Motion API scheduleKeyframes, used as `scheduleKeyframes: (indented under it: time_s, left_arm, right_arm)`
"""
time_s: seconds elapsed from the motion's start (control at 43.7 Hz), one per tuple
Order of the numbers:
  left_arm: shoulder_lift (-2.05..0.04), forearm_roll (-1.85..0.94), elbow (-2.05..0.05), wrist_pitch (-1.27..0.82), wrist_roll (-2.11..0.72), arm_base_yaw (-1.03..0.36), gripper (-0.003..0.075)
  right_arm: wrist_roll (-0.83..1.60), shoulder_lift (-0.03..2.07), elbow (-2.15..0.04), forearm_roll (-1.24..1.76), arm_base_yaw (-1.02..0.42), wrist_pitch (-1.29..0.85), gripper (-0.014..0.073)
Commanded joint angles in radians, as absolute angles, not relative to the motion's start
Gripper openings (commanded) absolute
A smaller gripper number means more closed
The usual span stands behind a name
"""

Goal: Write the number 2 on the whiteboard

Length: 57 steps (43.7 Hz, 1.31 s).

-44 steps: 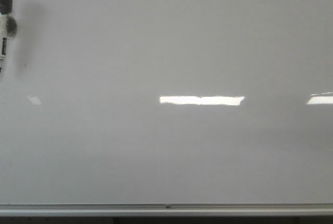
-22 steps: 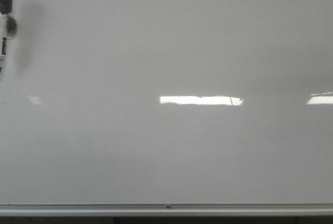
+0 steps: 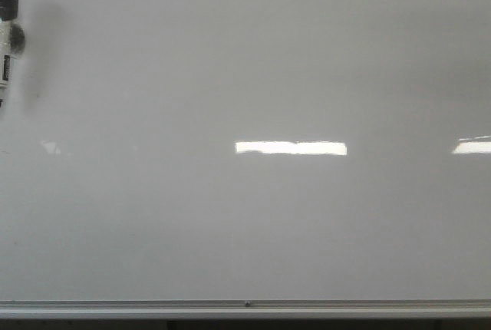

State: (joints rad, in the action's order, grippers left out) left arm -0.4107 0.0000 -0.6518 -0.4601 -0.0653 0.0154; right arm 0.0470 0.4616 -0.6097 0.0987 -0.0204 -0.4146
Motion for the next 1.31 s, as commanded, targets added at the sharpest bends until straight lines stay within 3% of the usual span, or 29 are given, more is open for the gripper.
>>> scheduleKeyframes:
  time_s: [0.0, 0.458, 0.55, 0.664, 0.756, 0.802, 0.87, 0.962, 1.031, 1.282]
  left_arm:
    - [-0.468, -0.009, -0.688, -0.428, -0.065, 0.007, -0.002]
    - [-0.589, -0.028, -0.688, -0.484, -0.065, 0.007, -0.002]
    - [-0.602, -0.028, -0.688, -0.483, -0.065, 0.007, -0.002]
    - [-0.611, -0.028, -0.688, -0.484, -0.065, 0.007, 0.0]
    - [-0.615, -0.028, -0.688, -0.484, -0.065, 0.007, 0.0116]
    - [-0.619, -0.028, -0.688, -0.482, -0.065, 0.007, 0.0216]
    - [-0.622, -0.028, -0.688, -0.482, -0.065, 0.007, 0.0382]
    - [-0.622, -0.028, -0.688, -0.478, -0.065, 0.007, 0.0544]
    - [-0.622, -0.028, -0.688, -0.474, -0.065, 0.006, 0.0575]
    - [-0.725, -0.024, -0.698, -0.433, -0.091, -0.076, 0.0564]
  right_arm:
    - [0.054, 0.522, -0.642, 0.091, -0.02, -0.377, -0.0067]
    - [0.055, 0.721, -0.642, 0.081, -0.02, -0.436, -0.0051]
    - [0.055, 0.739, -0.642, 0.078, -0.02, -0.436, 0.0036]
    - [0.055, 0.739, -0.642, 0.078, -0.02, -0.436, 0.0225]
    - [0.055, 0.739, -0.642, 0.078, -0.02, -0.436, 0.0426]
    - [0.055, 0.739, -0.642, 0.078, -0.02, -0.436, 0.0508]
    - [0.055, 0.739, -0.642, 0.078, -0.02, -0.438, 0.0567]
    - [0.055, 0.739, -0.642, 0.078, -0.02, -0.44, 0.057]
    - [0.055, 0.739, -0.642, 0.078, -0.02, -0.439, 0.057]
    - [0.055, 0.739, -0.642, 0.078, -0.02, -0.437, 0.057]
